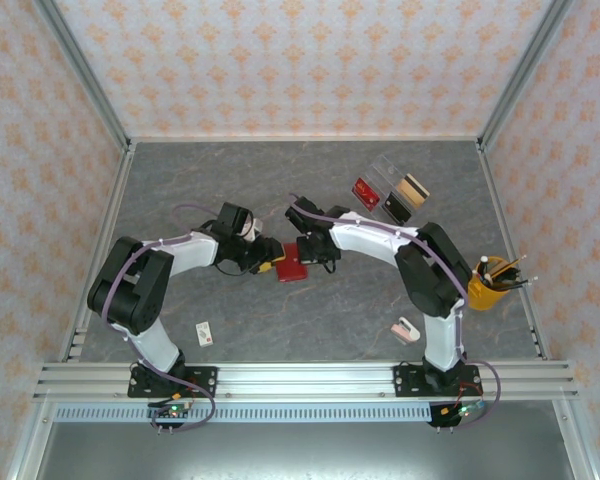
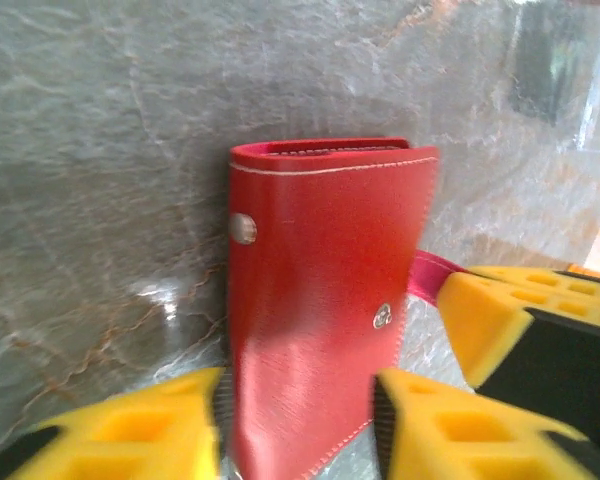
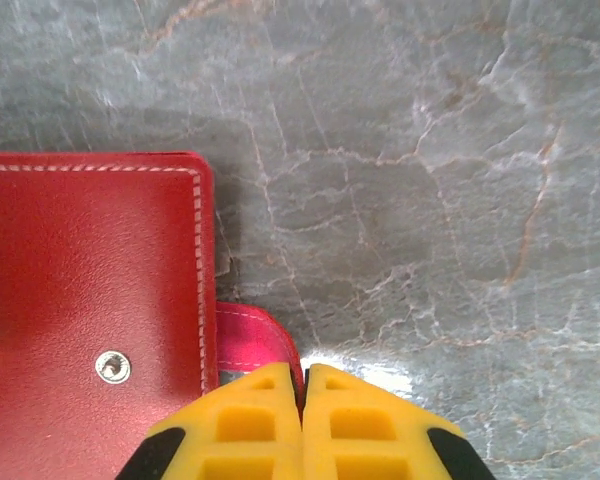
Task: Take the credit cards out of the card holder
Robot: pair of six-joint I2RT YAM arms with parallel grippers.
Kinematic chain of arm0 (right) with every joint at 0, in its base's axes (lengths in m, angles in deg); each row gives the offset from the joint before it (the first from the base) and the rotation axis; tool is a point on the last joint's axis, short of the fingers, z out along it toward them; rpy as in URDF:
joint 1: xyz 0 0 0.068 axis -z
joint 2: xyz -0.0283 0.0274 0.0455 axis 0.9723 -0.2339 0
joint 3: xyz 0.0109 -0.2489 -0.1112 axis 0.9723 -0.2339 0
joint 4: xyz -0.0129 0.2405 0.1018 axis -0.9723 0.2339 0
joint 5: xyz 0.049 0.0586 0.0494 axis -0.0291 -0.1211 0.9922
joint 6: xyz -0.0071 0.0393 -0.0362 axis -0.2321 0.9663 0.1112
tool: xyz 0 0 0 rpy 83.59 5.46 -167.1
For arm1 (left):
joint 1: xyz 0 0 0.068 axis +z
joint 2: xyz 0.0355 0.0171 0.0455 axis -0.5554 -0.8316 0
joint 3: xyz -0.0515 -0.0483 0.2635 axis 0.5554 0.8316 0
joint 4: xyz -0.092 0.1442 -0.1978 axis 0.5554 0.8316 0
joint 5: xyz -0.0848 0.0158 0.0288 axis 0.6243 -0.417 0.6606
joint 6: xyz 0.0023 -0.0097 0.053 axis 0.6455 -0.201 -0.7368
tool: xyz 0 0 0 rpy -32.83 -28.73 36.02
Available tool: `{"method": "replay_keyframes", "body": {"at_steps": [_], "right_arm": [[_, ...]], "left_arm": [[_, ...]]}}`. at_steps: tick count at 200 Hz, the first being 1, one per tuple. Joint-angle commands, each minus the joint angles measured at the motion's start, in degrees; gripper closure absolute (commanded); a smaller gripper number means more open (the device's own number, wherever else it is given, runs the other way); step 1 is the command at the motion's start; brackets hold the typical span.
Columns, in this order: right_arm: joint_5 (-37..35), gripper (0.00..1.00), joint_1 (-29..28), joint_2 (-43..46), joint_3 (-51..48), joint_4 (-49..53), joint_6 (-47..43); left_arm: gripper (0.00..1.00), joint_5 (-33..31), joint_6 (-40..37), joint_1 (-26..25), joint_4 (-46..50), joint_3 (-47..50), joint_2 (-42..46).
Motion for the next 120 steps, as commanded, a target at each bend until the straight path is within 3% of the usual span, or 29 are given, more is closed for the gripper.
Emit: {"method": "replay_keyframes", "body": {"at_steps": [1, 76, 102, 120], "right_arm": [[-2.78, 1.00, -0.24, 6.48, 0.33, -0.74, -1.33], [17.33, 1.00, -0.37, 9.16, 3.45, -4.26, -5.98], [16.81, 1.00, -0.28, 6.88, 5.18, -3.93, -5.67], [16.80, 1.00, -0.37, 6.13, 5.57, -3.81, -5.48]], "left_arm": [[0.41, -5.21, -1.59, 0.72, 7.39, -3.32, 3.93], [0.10, -19.23, -2.37, 5.05, 18.81, -2.96, 12.88], [0.01, -21.32, -2.01, 5.96, 19.98, -1.23, 16.25], [0.00, -21.47, -2.18, 6.25, 20.52, -0.63, 17.67]]}}
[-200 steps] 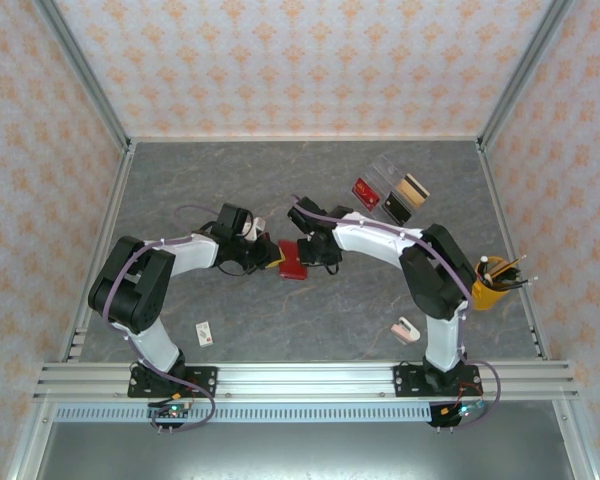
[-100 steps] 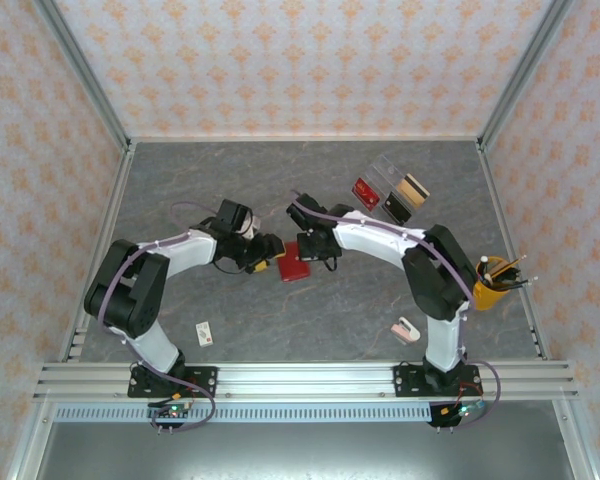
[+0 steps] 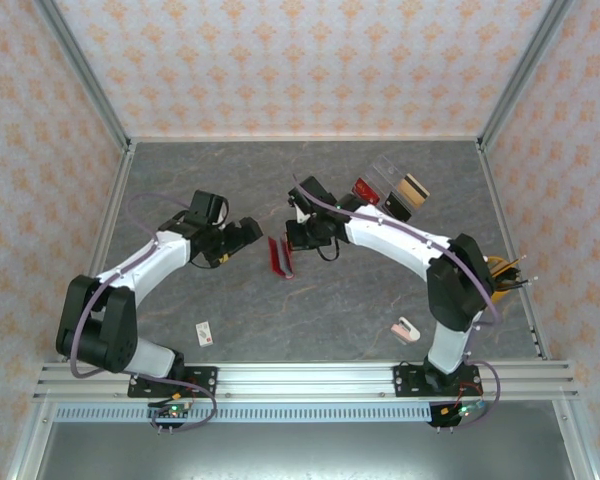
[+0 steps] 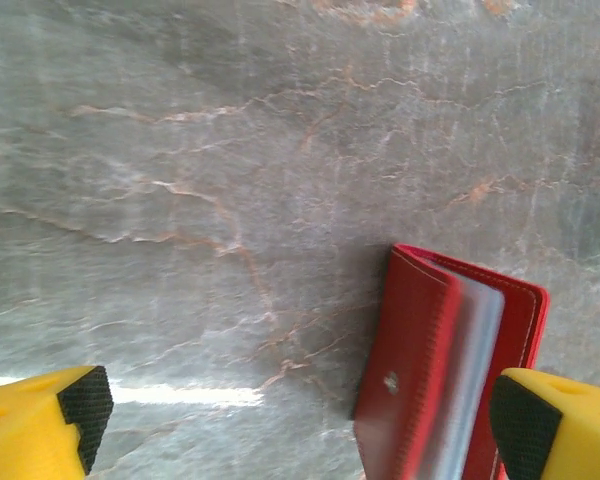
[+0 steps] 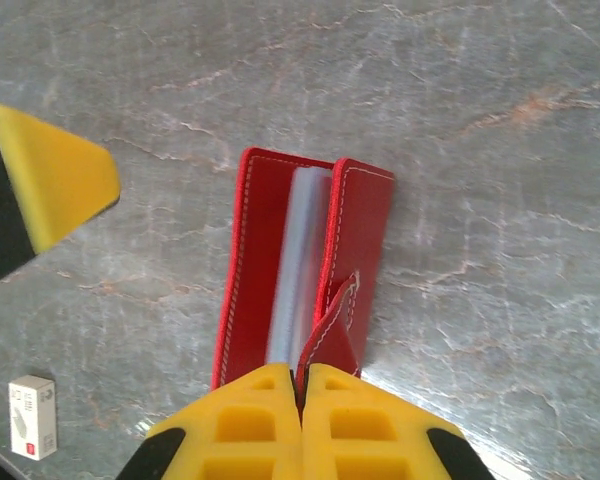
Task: Take the credit cards out of the card holder
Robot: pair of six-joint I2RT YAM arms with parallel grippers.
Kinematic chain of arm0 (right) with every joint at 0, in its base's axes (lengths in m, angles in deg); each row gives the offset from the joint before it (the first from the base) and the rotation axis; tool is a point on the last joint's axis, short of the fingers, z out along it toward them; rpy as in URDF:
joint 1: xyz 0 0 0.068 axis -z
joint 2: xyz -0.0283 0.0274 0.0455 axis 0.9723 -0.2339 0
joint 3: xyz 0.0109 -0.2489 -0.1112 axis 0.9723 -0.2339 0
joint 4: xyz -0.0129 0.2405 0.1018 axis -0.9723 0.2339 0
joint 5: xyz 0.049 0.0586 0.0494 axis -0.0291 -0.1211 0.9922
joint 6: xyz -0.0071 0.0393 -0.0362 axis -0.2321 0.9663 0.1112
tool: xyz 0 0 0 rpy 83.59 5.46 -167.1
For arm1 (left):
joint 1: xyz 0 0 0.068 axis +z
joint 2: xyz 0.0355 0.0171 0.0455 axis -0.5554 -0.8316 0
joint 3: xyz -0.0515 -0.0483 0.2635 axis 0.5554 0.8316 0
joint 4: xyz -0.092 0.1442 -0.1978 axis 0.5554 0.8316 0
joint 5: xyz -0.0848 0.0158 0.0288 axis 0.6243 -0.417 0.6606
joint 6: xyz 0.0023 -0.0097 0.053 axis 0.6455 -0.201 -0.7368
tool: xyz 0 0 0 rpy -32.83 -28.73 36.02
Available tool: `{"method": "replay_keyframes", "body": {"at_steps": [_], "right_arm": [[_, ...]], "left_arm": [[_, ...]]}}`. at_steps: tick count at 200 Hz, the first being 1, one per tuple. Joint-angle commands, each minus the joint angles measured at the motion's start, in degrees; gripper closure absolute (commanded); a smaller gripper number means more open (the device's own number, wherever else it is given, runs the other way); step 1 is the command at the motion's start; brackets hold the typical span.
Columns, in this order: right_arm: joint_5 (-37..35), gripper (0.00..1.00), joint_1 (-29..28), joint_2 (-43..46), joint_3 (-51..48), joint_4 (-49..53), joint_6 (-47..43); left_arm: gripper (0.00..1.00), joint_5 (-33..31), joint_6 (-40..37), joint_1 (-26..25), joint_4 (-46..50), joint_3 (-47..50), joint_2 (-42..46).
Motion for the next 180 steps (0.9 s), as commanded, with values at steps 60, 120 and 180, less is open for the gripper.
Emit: {"method": "replay_keyframes", "body": {"at_steps": [60, 120, 180], "right_arm": [[-7.35, 1.00, 0.34, -2.05, 1.41, 2.76, 0.01], [-12.07, 1.00, 3.96, -1.05, -5.72, 3.97, 0.70], [-13.79, 1.00, 4.99, -4.14, -6.93, 4.01, 0.58]], "left_arm": [[0.01, 2.82, -1.79, 0.20, -0.06, 2.51, 2.34], [0.26, 9.19, -1.03, -2.53, -6.28, 1.74, -2.51], [0.49, 10.64, 0.39, -4.73, -9.46, -0.68, -9.71]]}}
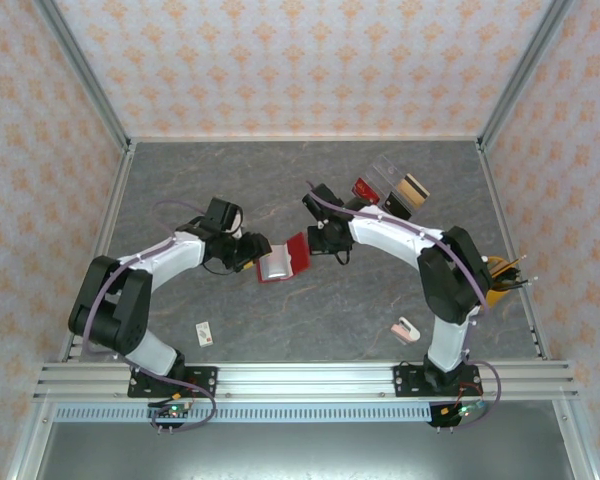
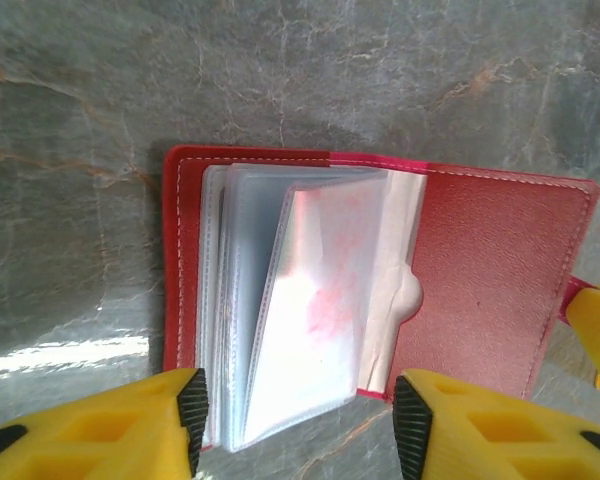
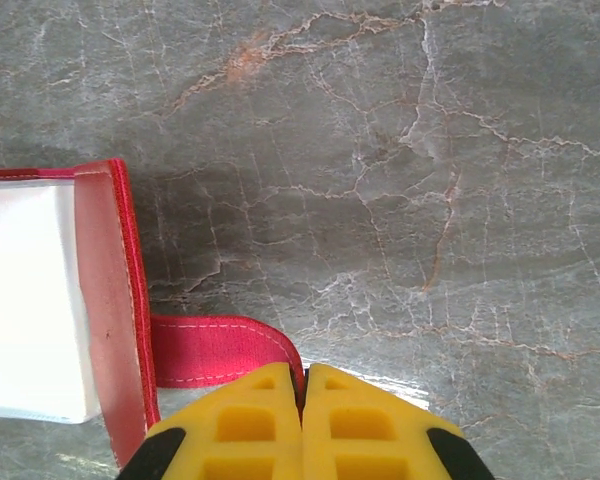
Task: Take the credit cards out of the card holder
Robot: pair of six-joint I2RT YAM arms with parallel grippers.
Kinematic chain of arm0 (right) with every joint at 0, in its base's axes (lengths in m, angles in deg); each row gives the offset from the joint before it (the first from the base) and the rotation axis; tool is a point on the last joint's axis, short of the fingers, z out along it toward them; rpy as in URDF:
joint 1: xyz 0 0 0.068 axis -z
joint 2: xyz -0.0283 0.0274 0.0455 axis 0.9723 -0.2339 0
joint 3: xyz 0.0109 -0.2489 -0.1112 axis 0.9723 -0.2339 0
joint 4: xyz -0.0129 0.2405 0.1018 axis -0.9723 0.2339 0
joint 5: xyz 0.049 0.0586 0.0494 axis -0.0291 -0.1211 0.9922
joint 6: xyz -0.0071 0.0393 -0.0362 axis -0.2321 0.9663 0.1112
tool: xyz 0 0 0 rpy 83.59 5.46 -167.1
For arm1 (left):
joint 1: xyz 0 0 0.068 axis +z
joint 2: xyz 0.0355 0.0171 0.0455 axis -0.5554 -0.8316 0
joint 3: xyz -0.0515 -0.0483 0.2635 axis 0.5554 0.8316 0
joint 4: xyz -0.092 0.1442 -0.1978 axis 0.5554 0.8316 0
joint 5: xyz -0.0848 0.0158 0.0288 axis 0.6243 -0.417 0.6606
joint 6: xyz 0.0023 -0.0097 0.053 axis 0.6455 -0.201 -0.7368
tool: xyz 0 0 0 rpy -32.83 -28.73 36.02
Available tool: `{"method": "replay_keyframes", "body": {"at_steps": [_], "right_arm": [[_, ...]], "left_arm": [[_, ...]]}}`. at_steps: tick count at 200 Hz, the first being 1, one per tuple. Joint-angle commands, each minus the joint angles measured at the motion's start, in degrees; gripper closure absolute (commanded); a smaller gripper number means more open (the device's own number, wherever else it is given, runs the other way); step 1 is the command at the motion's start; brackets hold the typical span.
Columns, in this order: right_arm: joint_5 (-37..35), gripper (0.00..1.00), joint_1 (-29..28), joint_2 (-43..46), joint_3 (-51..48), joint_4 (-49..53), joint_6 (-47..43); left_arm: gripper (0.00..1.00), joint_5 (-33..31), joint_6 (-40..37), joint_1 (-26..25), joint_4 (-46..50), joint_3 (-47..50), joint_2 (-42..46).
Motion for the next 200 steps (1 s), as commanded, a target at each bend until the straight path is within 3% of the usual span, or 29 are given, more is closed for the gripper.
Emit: {"method": "replay_keyframes", "body": {"at_steps": [1, 26, 91, 200], "right_arm": [[-2.79, 1.00, 0.44, -1.87, -1.05, 1.20, 0.36], [-2.87, 1.00, 0.66, -3.00, -1.21, 1.14, 0.32], [-2.45, 1.00, 0.83, -3.62, -1.94, 0.49, 0.24], [-1.55, 1.00, 0.84, -4.39, -1.85, 0.09, 0.66]], "left_arm": [[0.49, 1.27, 0.44, -0.82, -2.63, -2.32, -1.93], [0.54, 0.89, 0.06, -1.35, -2.02, -3.56, -4.11], [0.52, -0.05, 0.00, -1.55, -1.39, -5.09, -7.68], [0.56, 9.09, -1.41, -3.99, -8.23, -4.69, -6.25]]}}
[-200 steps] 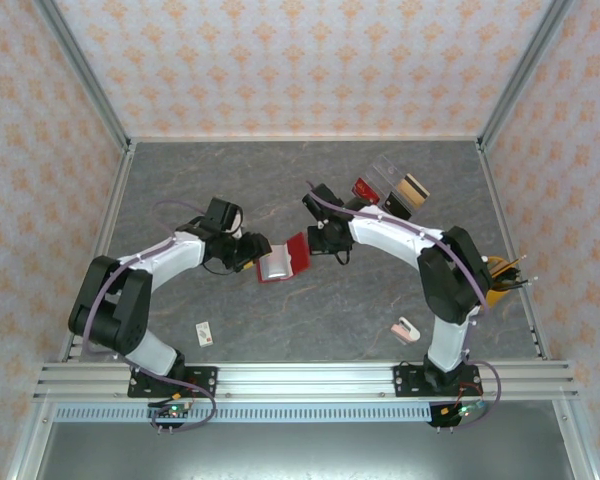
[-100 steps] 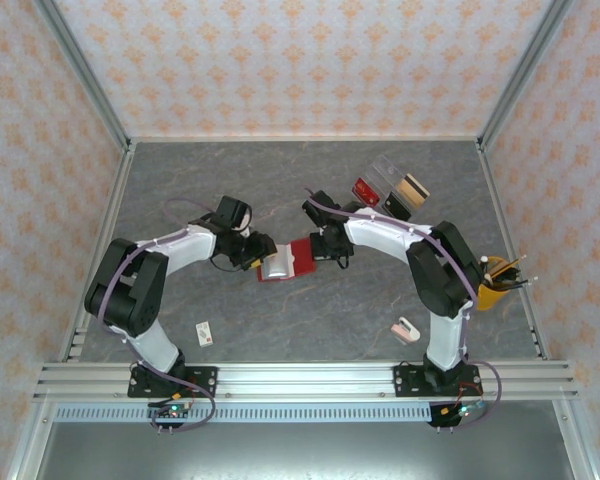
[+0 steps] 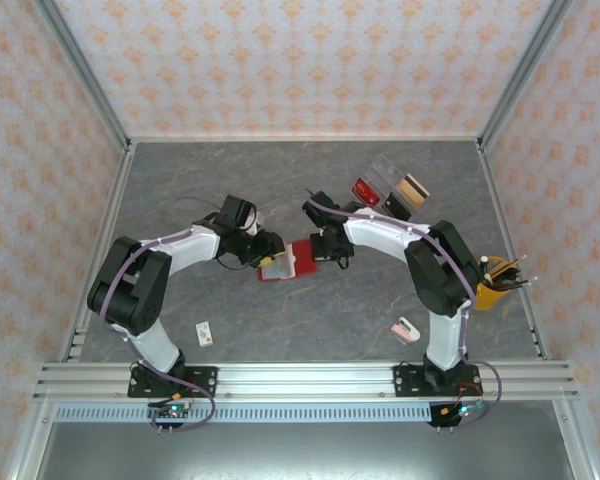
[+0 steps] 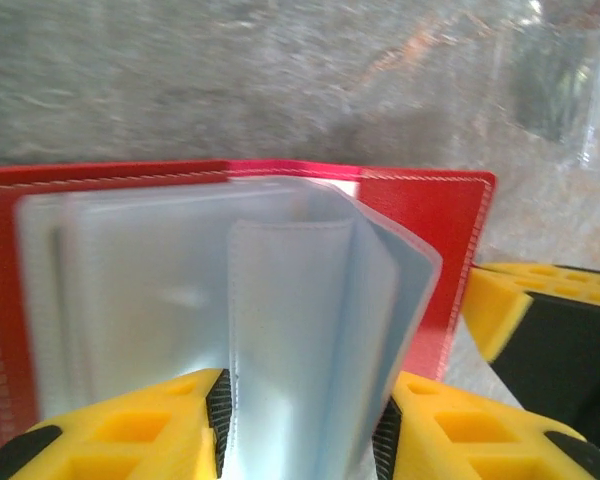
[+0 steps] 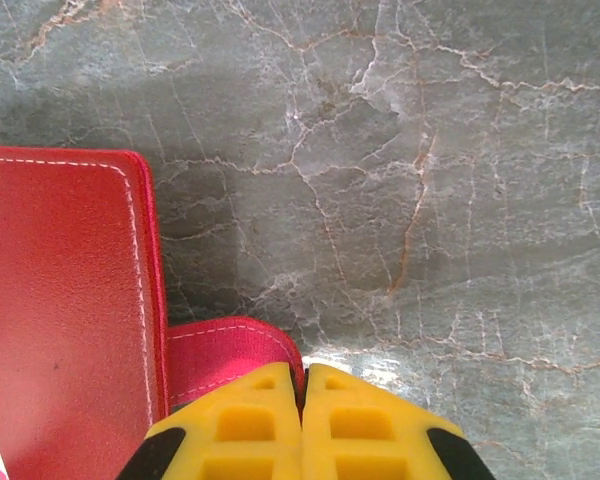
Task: Take the credit cards out of the card holder
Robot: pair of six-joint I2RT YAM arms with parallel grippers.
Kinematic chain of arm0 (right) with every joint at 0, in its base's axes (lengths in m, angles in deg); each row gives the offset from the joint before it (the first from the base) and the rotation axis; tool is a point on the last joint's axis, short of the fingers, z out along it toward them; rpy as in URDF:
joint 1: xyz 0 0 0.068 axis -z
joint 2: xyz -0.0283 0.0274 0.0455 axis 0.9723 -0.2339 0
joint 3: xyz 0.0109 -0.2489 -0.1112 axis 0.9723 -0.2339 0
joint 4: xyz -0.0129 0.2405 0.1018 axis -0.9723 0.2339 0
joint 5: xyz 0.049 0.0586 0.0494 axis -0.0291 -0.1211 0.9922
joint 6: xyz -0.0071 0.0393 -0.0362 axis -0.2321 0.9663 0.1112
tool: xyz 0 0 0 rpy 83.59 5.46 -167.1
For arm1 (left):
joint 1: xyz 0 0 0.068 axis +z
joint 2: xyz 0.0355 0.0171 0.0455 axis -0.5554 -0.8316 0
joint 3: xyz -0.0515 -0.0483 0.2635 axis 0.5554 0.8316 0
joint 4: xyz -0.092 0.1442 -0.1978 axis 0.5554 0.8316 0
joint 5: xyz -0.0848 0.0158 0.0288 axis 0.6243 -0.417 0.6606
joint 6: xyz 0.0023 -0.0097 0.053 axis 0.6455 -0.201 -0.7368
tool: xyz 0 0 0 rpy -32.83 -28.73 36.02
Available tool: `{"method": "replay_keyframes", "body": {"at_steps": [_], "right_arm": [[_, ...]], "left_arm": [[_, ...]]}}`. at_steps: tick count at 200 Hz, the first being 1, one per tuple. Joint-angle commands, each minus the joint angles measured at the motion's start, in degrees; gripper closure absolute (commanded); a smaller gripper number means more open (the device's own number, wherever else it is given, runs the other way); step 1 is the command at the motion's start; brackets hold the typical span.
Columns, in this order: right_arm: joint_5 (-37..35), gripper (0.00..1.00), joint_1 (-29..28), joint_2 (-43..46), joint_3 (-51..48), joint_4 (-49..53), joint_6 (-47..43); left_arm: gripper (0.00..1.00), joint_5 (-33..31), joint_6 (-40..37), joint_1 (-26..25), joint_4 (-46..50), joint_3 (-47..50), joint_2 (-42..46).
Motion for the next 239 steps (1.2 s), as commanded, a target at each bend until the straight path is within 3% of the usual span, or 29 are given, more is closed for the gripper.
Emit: {"method": "replay_keyframes", "body": {"at_steps": [1, 51, 89, 115, 135, 176, 221, 239], "right_arm": [[-0.83, 1.00, 0.25, -0.44, -0.51, 0.12, 0.66], [-0.97, 1.00, 0.25, 0.07, -0.95, -0.14, 1.28], [-1.60, 1.00, 0.25, 0.84, -1.56, -0.83, 2.22], [-2.38, 0.98, 0.66, 2.37, -2.67, -1.65, 3.50], [-3.13, 0.91, 0.95, 5.28, -4.29, -3.13, 4.41], [-5.19, 0.68, 0.95, 11.86, -7.43, -5.98, 4.94], [6.11, 0.63, 0.95, 12.39, -7.67, -9.59, 2.55], [8.36, 0.68, 0.86, 10.59, -7.16, -10.10, 3.35]], "left_arm": [[0.56, 2.73, -1.69, -1.07, -1.80, -1.03, 1.48], [0.56, 3.99, -1.05, -1.69, -3.73, -0.67, 1.55], [0.56, 5.97, 2.47, -4.14, -10.26, -1.13, -0.55], [0.57, 3.61, 3.12, -6.15, -9.93, -3.46, -3.29], [0.57, -0.41, 4.72, -6.53, -9.99, -4.53, -5.47], [0.58, -0.87, 7.04, -7.27, -11.97, -5.80, -9.01], [0.58, -1.03, 8.21, -7.67, -12.39, -6.04, -11.91], [0.60, -1.52, 8.74, -7.67, -12.44, -5.70, -11.99]]}}
